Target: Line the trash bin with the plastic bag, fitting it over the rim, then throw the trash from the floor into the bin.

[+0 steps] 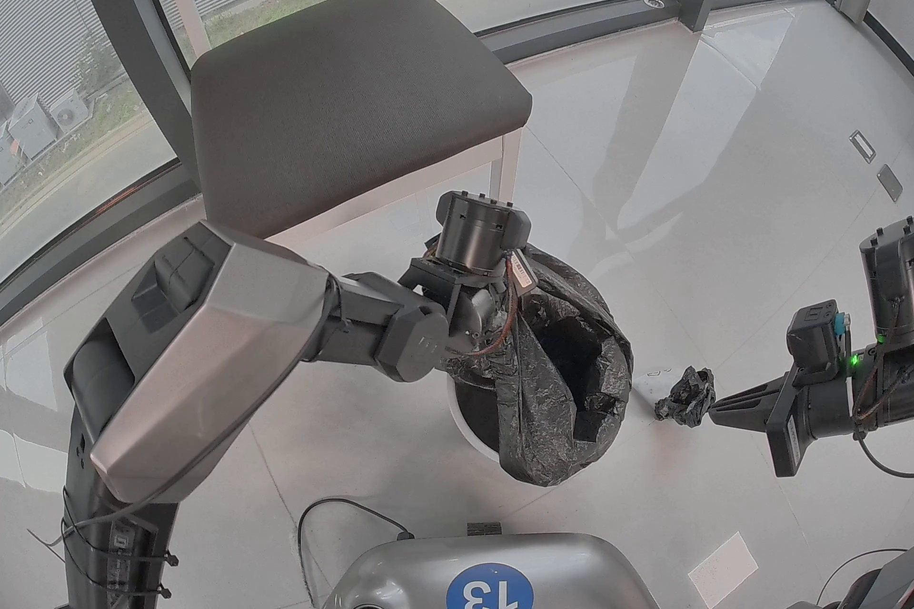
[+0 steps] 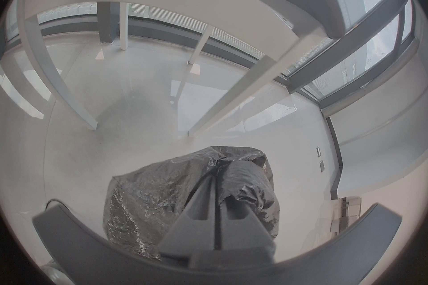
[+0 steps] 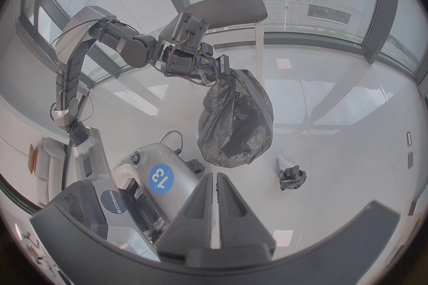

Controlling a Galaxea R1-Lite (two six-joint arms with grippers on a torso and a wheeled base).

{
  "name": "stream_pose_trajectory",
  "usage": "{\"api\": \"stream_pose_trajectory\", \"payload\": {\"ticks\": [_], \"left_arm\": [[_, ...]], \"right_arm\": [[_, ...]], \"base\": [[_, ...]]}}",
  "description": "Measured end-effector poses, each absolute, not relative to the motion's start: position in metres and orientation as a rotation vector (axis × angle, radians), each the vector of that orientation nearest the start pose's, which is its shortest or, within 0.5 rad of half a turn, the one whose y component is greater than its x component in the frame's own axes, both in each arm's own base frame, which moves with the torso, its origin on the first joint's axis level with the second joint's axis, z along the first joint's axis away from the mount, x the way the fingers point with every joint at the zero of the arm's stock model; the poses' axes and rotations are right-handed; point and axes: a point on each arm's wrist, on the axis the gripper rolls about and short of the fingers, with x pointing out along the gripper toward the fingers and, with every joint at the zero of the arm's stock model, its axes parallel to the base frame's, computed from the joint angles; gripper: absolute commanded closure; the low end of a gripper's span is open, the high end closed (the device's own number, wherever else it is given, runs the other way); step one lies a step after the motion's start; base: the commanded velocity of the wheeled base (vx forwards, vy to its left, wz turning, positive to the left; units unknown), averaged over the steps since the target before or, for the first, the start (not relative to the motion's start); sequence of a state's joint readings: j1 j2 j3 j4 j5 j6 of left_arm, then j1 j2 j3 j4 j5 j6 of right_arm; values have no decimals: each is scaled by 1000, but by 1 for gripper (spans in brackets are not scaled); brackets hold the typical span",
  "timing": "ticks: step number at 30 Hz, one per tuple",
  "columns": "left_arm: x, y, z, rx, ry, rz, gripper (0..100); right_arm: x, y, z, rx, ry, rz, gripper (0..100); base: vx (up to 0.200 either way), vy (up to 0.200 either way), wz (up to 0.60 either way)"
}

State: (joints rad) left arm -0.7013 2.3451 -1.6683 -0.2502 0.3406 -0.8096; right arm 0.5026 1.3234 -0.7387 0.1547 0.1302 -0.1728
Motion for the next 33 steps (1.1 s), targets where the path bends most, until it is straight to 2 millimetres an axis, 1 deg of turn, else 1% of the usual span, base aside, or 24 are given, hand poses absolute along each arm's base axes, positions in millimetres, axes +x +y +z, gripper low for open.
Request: {"api": "stream_pose_trajectory", "payload": {"ticks": [6, 13, 19, 27, 33], "left_arm": [[387, -291, 119, -579, 478, -125, 100], [386, -281, 114, -568, 494, -97, 100], [381, -283, 120, -572, 486, -112, 100], [371, -292, 128, -569, 478, -148, 100], [369, -294, 131, -564, 478, -156, 100]], "right_arm": [[164, 93, 188, -299, 689, 667, 100], [164, 93, 188, -299, 688, 667, 100], [164, 93, 187, -299, 689, 667, 100], [164, 93, 188, -299, 689, 667, 100], [164, 94, 188, -300, 687, 668, 100]], "base": [[0, 0, 0], [0, 0, 0], [0, 0, 0], [0, 0, 0], [0, 0, 0]]}}
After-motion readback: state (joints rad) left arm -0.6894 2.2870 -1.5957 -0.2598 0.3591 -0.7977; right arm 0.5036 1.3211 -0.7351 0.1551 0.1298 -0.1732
